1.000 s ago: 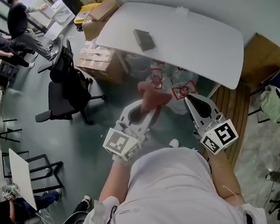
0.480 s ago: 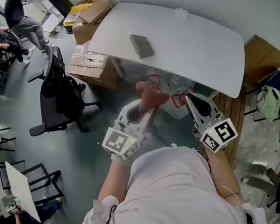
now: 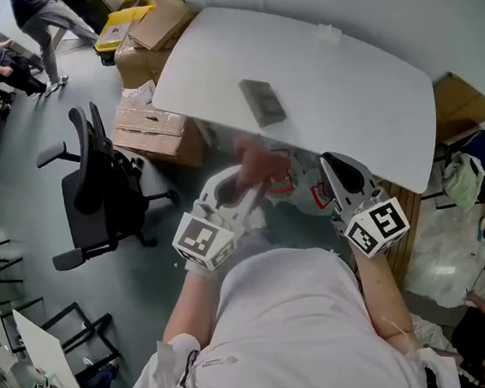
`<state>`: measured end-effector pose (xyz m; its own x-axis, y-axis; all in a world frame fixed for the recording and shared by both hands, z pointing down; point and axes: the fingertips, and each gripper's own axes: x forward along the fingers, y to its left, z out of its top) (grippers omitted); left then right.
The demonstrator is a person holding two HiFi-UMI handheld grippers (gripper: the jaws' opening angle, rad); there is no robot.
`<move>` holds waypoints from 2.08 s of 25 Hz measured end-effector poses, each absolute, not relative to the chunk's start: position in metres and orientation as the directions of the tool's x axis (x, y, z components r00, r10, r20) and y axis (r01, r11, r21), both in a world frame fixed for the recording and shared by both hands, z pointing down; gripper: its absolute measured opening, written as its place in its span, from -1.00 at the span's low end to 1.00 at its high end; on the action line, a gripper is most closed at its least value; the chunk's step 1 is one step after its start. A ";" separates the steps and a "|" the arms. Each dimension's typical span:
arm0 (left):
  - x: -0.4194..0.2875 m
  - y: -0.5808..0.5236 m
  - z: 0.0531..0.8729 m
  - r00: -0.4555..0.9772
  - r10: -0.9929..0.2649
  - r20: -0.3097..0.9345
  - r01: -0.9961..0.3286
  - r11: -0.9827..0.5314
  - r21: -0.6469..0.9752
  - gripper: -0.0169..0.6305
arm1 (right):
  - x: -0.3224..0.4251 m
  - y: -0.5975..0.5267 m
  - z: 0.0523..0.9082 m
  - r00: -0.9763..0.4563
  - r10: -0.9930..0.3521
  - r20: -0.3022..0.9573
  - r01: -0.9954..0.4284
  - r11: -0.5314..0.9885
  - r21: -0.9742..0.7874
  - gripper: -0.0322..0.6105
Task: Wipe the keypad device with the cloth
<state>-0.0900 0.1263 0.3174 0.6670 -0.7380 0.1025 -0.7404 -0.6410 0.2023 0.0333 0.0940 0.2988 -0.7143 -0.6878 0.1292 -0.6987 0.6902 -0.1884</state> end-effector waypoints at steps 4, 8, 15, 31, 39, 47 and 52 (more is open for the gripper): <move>-0.122 0.088 0.328 0.675 -0.726 0.129 -0.736 -0.650 0.191 -0.68 | 0.009 0.057 0.312 -0.685 -0.710 0.162 -0.728 0.659 -0.187 -0.81; -0.150 0.058 0.339 0.678 -0.719 0.153 -0.734 -0.647 0.208 -0.68 | -0.013 0.031 0.329 -0.662 -0.719 0.214 -0.749 0.644 -0.155 -0.81; -0.166 0.026 0.365 0.674 -0.703 0.228 -0.739 -0.647 0.188 -0.67 | -0.024 0.002 0.359 -0.646 -0.712 0.276 -0.762 0.622 -0.180 -0.80; -0.155 -0.036 0.419 0.556 -0.716 0.421 -0.823 -0.547 0.156 -0.66 | -0.048 -0.030 0.457 -0.728 -0.518 0.449 -0.653 0.723 -0.225 -0.39; -0.133 -0.096 0.421 0.480 -0.713 0.512 -0.838 -0.545 0.026 -0.65 | -0.056 -0.072 0.496 -0.732 -0.476 0.488 -0.608 0.779 -0.152 -0.32; -0.125 -0.141 0.454 0.422 -0.639 0.643 -0.801 -0.595 -0.065 -0.65 | -0.086 -0.083 0.528 -0.737 -0.417 0.532 -0.564 0.814 -0.143 -0.26; -0.121 -0.171 0.490 0.442 -0.552 0.707 -0.747 -0.663 -0.051 -0.65 | -0.094 -0.097 0.543 -0.709 -0.429 0.560 -0.587 0.799 -0.131 -0.26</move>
